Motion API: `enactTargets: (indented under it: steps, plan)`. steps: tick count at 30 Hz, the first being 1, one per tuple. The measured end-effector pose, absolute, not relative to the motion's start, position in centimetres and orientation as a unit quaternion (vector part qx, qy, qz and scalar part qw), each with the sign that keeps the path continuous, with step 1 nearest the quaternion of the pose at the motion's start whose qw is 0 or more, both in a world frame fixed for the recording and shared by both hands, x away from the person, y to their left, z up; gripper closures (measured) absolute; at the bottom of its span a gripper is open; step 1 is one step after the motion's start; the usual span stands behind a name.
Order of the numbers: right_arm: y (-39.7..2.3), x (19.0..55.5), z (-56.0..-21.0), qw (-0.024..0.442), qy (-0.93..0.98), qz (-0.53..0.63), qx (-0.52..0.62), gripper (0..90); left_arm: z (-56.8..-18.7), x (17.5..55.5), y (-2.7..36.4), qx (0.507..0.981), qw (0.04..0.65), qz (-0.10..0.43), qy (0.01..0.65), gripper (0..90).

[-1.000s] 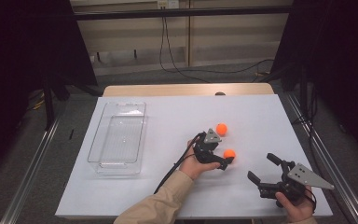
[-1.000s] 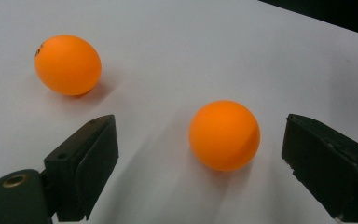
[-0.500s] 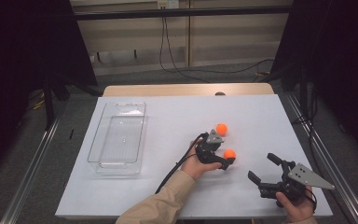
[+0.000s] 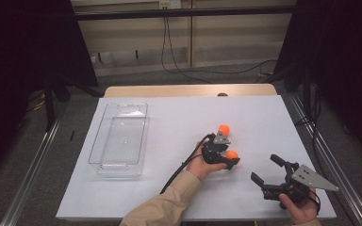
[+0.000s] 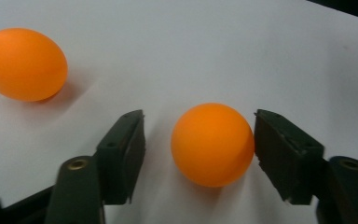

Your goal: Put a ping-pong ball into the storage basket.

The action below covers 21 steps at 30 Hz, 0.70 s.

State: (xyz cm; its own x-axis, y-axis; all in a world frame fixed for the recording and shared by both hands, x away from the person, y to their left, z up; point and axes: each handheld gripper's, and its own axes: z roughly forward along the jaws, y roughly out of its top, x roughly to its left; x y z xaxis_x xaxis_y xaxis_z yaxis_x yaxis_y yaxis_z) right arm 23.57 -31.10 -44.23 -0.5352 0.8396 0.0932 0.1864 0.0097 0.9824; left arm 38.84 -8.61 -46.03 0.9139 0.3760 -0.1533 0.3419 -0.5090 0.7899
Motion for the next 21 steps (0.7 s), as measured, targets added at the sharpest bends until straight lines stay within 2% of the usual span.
enactTargets:
  steps: [6, 21]
  plan:
    - [-31.1, 23.6, -44.2, 0.279, 0.652, 0.585, 0.393, 2.5, -46.0, 38.8, -8.6, 0.872, 0.440, 0.014, 0.213, 50.5]
    - [-31.2, 23.6, -44.2, 0.281, 0.652, 0.584, 0.395, 2.6, -45.2, 38.8, -7.5, 0.876, 0.431, 0.007, 0.217, 51.0]
